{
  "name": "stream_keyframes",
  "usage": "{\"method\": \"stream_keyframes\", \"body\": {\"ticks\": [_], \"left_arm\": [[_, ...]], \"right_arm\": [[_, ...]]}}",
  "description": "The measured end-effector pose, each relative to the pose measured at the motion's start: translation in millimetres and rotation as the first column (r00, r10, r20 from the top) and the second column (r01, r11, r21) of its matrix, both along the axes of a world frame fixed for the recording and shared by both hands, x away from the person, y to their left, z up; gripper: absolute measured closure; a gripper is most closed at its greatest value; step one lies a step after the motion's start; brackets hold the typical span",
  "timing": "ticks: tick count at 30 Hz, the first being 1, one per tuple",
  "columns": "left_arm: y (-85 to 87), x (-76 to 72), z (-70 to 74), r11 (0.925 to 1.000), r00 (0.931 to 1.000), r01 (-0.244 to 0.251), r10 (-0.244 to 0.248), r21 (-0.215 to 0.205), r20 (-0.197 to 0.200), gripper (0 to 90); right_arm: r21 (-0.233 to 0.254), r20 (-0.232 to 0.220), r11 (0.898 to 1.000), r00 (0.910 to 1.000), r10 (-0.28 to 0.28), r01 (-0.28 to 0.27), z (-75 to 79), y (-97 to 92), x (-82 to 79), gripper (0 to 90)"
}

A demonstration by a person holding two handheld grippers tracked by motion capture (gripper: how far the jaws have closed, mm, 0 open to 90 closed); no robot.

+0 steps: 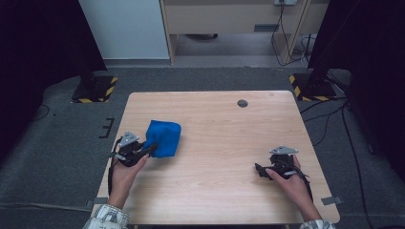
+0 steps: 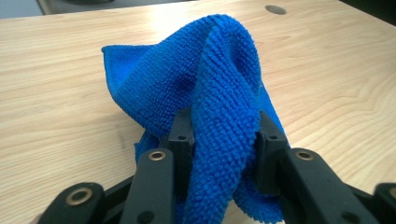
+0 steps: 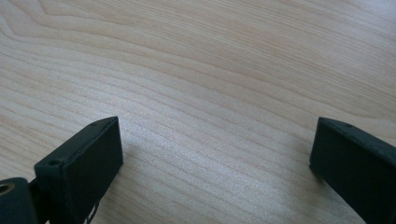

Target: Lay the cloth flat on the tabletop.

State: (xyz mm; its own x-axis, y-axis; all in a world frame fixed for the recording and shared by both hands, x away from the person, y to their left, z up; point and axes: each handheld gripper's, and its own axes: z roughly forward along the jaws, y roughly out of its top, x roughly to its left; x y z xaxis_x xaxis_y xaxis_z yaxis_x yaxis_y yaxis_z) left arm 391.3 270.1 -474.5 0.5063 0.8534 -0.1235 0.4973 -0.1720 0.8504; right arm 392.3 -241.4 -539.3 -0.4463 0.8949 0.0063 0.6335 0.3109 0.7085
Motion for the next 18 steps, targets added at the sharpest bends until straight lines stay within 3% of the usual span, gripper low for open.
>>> {"method": "stream_keyframes", "body": {"ticks": [10,16,17,18], "left_arm": [[-27.6,-3.1,3.1,0.9981,0.9982,0.061,-0.061,-0.011,0.001,65.9],[-58.0,-3.1,4.7,0.9929,0.9933,0.116,-0.116,-0.027,-0.003,65.9],[-69.8,-2.7,4.6,0.9902,0.9903,0.139,-0.139,-0.020,-0.005,65.9],[-69.8,-2.7,4.6,0.9902,0.9903,0.139,-0.139,-0.020,-0.005,65.9]], "right_arm": [[0.000,0.000,1.000,1.0000,0.000,0.000,0.0,0.0,0.0,2.7],[0.000,0.000,1.000,1.0000,0.000,0.000,0.0,0.1,0.0,2.5],[0.000,0.000,1.000,1.0000,0.000,0.000,0.0,0.1,0.1,2.5],[0.000,0.000,1.000,1.0000,0.000,0.000,0.0,0.1,0.1,2.5]]}}
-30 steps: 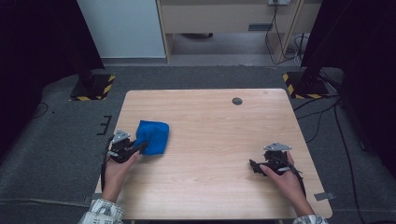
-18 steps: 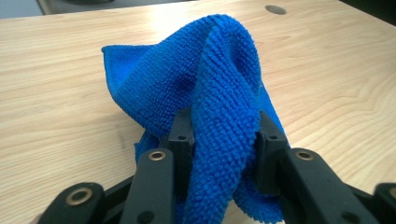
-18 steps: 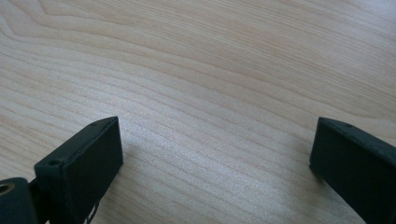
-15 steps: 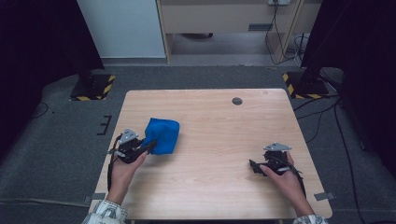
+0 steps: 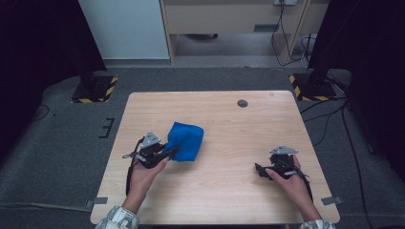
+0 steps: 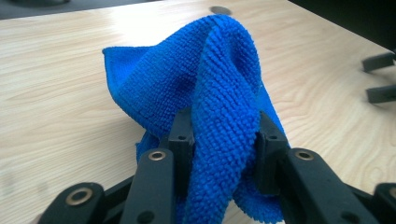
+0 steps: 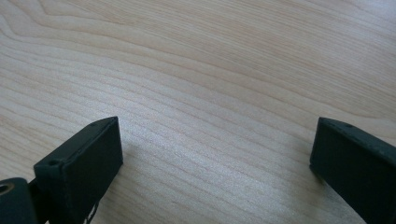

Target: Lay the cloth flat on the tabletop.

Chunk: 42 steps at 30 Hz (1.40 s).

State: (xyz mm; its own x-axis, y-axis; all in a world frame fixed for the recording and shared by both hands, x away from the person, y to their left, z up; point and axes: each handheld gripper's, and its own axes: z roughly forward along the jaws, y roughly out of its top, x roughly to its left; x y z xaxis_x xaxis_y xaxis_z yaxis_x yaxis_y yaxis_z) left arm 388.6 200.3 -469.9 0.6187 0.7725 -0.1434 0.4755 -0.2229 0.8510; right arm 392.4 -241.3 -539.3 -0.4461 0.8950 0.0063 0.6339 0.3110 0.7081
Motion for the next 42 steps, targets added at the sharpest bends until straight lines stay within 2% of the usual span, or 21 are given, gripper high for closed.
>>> {"method": "stream_keyframes", "body": {"ticks": [2,3,6,7,8,10,11,14,15,18,22,24,27,30,32,36,37,38,39,40,42], "left_arm": [[-11.6,0.7,0.1,0.9998,0.9998,0.020,-0.020,0.000,-0.002,65.9],[-23.4,1.0,0.1,0.9990,0.9991,0.042,-0.042,0.012,-0.001,65.9],[-34.8,1.2,-0.7,0.9980,0.9981,0.061,-0.061,0.015,-0.006,65.9],[-47.2,1.1,-1.9,0.9965,0.9967,0.081,-0.081,0.022,-0.009,65.9],[-47.2,1.1,-1.9,0.9965,0.9967,0.081,-0.081,0.022,-0.009,65.9],[-65.2,2.0,-5.4,0.9926,0.9936,0.113,-0.112,0.043,-0.014,65.8],[-65.2,2.0,-5.4,0.9926,0.9936,0.113,-0.112,0.043,-0.014,65.8],[-84.4,3.9,-12.3,0.9883,0.9902,0.138,-0.136,0.065,-0.032,65.8],[-84.4,3.9,-12.3,0.9883,0.9902,0.138,-0.136,0.065,-0.032,65.8],[-99.2,0.0,-18.6,0.9811,0.9843,0.173,-0.170,0.086,-0.048,65.8],[-106.4,-3.1,-24.2,0.9753,0.9816,0.189,-0.184,0.115,-0.050,65.7],[-109.5,-2.0,-34.8,0.9690,0.9819,0.187,-0.180,0.161,-0.061,65.5],[-110.3,0.9,-44.9,0.9654,0.9815,0.186,-0.174,0.183,-0.081,65.0],[-110.8,2.4,-49.4,0.9611,0.9821,0.183,-0.169,0.207,-0.083,64.2],[-111.1,2.7,-52.7,0.9637,0.9833,0.176,-0.162,0.201,-0.083,62.1],[-112.3,1.6,-52.8,0.9663,0.9848,0.168,-0.156,0.194,-0.076,41.6],[-111.5,1.7,-51.6,0.9673,0.9842,0.170,-0.158,0.188,-0.081,41.6],[-110.6,1.8,-50.6,0.9689,0.9840,0.171,-0.158,0.179,-0.082,37.0],[-107.1,0.9,-46.0,0.9740,0.9848,0.165,-0.155,0.155,-0.078,31.9],[-107.1,0.9,-46.0,0.9740,0.9848,0.165,-0.155,0.155,-0.078,30.3],[-101.7,-1.2,-38.2,0.9812,0.9869,0.155,-0.149,0.115,-0.063,29.0]], "right_arm": [[0.000,0.000,1.000,1.0000,0.000,0.000,0.0,0.0,0.0,2.5],[0.000,0.000,1.000,1.0000,0.000,0.000,0.0,0.0,0.0,2.5],[0.001,-0.001,1.000,1.0000,-0.003,0.003,0.1,0.2,0.0,2.5],[0.000,0.000,1.000,1.0000,0.000,0.000,0.0,0.1,0.0,2.5],[0.000,0.000,1.000,1.0000,0.000,0.000,0.0,0.1,0.0,2.5],[0.000,0.000,1.000,1.0000,0.000,0.000,0.0,0.1,0.0,2.5],[0.000,0.000,1.000,1.0000,0.000,0.000,0.0,0.0,0.0,2.5],[0.001,-0.002,1.000,1.0000,-0.003,0.003,0.1,0.2,0.0,2.5],[0.000,0.000,1.000,1.0000,0.000,0.000,0.0,0.0,0.0,2.5],[0.000,0.000,1.000,1.0000,0.000,0.000,0.0,0.0,0.0,2.4],[0.000,0.000,1.000,1.0000,0.000,0.000,0.0,0.0,0.0,2.5],[0.000,-0.001,1.000,1.0000,-0.003,0.003,0.1,0.2,0.0,2.5],[0.000,-0.001,1.000,1.0000,-0.004,0.004,0.1,0.3,0.0,2.4],[-0.001,-0.001,1.000,1.0000,-0.004,0.004,0.1,0.4,0.0,2.4],[-0.001,-0.001,1.000,1.0000,-0.004,0.004,0.1,0.4,0.0,2.3],[0.000,-0.002,1.000,1.0000,-0.006,0.006,0.1,0.7,0.0,2.2],[-0.001,-0.002,1.000,1.0000,-0.007,0.007,0.1,0.7,0.0,2.2],[-0.003,0.000,1.000,1.0000,-0.005,0.005,0.0,0.6,0.1,2.2],[-0.004,0.001,1.000,1.0000,0.003,-0.003,0.3,0.8,0.0,2.8],[-0.004,0.001,1.000,1.0000,0.003,-0.003,0.3,0.8,0.0,2.8],[-0.006,-0.005,0.999,0.9993,0.037,-0.037,2.7,3.0,-0.3,8.6]]}}
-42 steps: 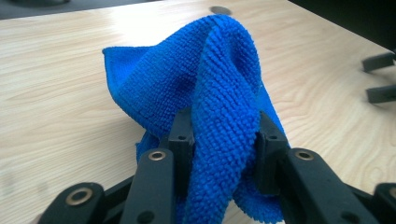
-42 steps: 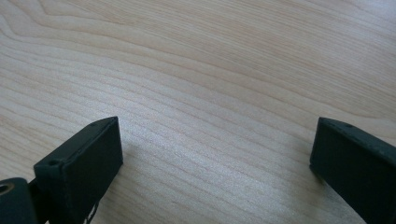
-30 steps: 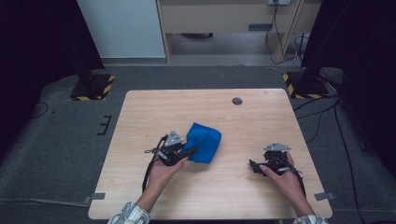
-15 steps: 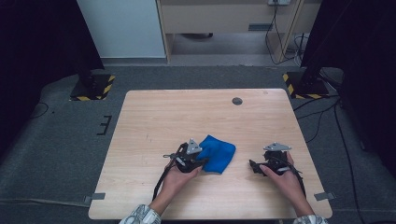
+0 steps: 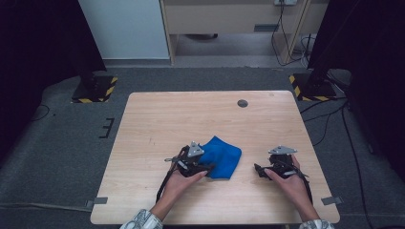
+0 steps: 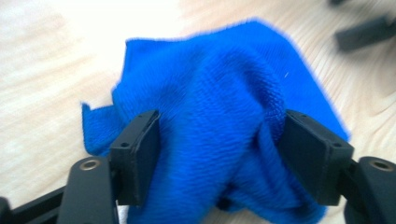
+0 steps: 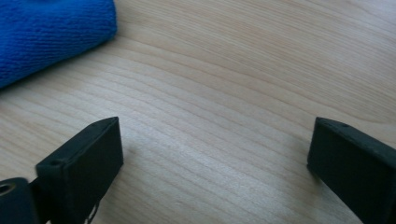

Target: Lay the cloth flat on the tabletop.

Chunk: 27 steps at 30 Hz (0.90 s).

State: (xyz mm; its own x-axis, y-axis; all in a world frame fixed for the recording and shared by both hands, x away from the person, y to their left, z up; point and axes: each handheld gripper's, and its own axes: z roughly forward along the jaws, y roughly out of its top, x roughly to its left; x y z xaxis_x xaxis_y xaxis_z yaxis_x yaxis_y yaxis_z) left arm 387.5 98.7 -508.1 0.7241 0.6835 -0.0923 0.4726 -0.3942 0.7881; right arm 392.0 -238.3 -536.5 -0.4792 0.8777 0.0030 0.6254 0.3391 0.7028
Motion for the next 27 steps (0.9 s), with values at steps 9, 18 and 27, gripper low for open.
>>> {"method": "stream_keyframes", "body": {"ticks": [9,18,27], "left_arm": [[29.9,-7.2,28.1,0.9959,0.9987,-0.007,0.011,-0.090,0.049,27.5],[39.3,21.8,13.8,0.9922,0.9936,-0.113,0.113,-0.053,0.002,34.7],[24.8,23.0,-12.7,0.9923,0.9969,-0.069,0.073,0.103,-0.029,34.1]], "right_arm": [[0.055,0.077,0.994,0.9934,0.085,-0.090,17.2,20.7,-6.5,28.8],[0.123,0.101,0.982,0.9863,0.130,-0.142,24.7,40.5,-0.6,59.4],[0.137,0.038,0.974,0.9834,0.178,-0.181,14.9,75.4,5.6,40.9]]}}
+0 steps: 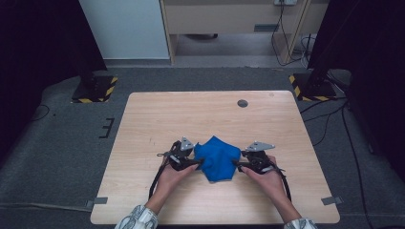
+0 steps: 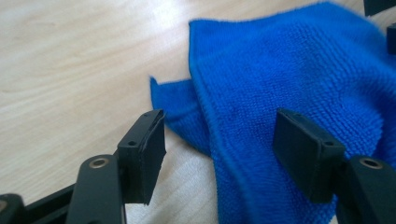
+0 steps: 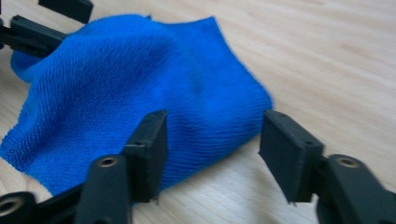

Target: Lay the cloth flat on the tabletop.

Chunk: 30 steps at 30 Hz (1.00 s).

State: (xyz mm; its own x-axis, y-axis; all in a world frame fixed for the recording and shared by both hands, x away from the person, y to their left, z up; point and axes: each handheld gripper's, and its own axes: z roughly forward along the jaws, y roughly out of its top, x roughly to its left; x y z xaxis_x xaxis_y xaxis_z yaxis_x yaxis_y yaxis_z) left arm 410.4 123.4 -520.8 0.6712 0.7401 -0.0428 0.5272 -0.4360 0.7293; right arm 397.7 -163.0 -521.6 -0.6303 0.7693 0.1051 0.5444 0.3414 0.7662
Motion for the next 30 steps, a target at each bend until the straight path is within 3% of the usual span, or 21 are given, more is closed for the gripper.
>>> {"method": "stream_keyframes", "body": {"ticks": [3,4,5,8,11,15,20,23,25,27,30], "left_arm": [[-1.0,-0.6,-1.3,1.0000,1.0000,0.006,-0.006,-0.002,-0.004,35.7],[-1.2,-1.0,-1.3,0.9999,0.9999,0.015,-0.015,-0.009,-0.008,42.5],[-1.3,-1.6,-1.1,0.9997,0.9997,0.022,-0.022,-0.008,-0.009,42.5],[-1.4,-2.8,0.2,0.9992,0.9992,0.038,-0.039,-0.011,-0.013,50.9],[-2.4,-4.8,2.7,0.9988,0.9989,0.047,-0.047,-0.011,-0.005,58.1],[-3.4,-8.3,8.4,0.9984,0.9982,0.054,-0.054,-0.017,0.027,70.4],[-1.7,-11.6,23.1,0.9948,0.9955,0.076,-0.072,-0.067,0.061,80.8],[0.1,-12.7,29.3,0.9936,0.9944,0.073,-0.066,-0.086,0.082,82.5],[5.6,-14.9,43.5,0.9888,0.9914,0.062,-0.046,-0.136,0.123,83.1],[7.4,-15.9,48.0,0.9874,0.9903,0.058,-0.038,-0.148,0.134,83.2],[13.2,-19.7,63.2,0.9810,0.9852,0.059,-0.028,-0.185,0.169,83.7]], "right_arm": [[-0.010,-0.006,1.000,0.9999,0.010,-0.010,-2.5,4.6,0.2,44.1],[-0.014,-0.009,1.000,0.9997,0.023,-0.023,-3.7,7.4,0.9,55.8],[-0.014,-0.009,1.000,0.9997,0.023,-0.023,-3.7,7.4,0.9,55.8],[-0.030,-0.003,0.999,0.9993,0.037,-0.037,-5.1,9.5,1.1,74.6],[-0.022,0.004,0.999,0.9988,0.048,-0.048,-3.4,8.4,-0.2,83.1],[-0.001,0.036,0.999,0.9979,0.053,-0.053,6.2,4.2,-3.2,85.6],[0.028,0.081,0.999,0.9960,0.039,-0.041,23.1,-2.3,-6.7,85.8],[0.030,0.096,0.999,0.9949,0.030,-0.033,29.0,-4.8,-7.8,85.8],[0.033,0.119,0.999,0.9927,0.023,-0.027,39.2,-8.9,-9.9,85.8],[0.028,0.131,0.999,0.9912,0.018,-0.022,43.9,-9.9,-11.0,85.7],[0.033,0.192,0.999,0.9815,0.005,-0.012,64.9,-14.3,-15.6,85.5]]}}
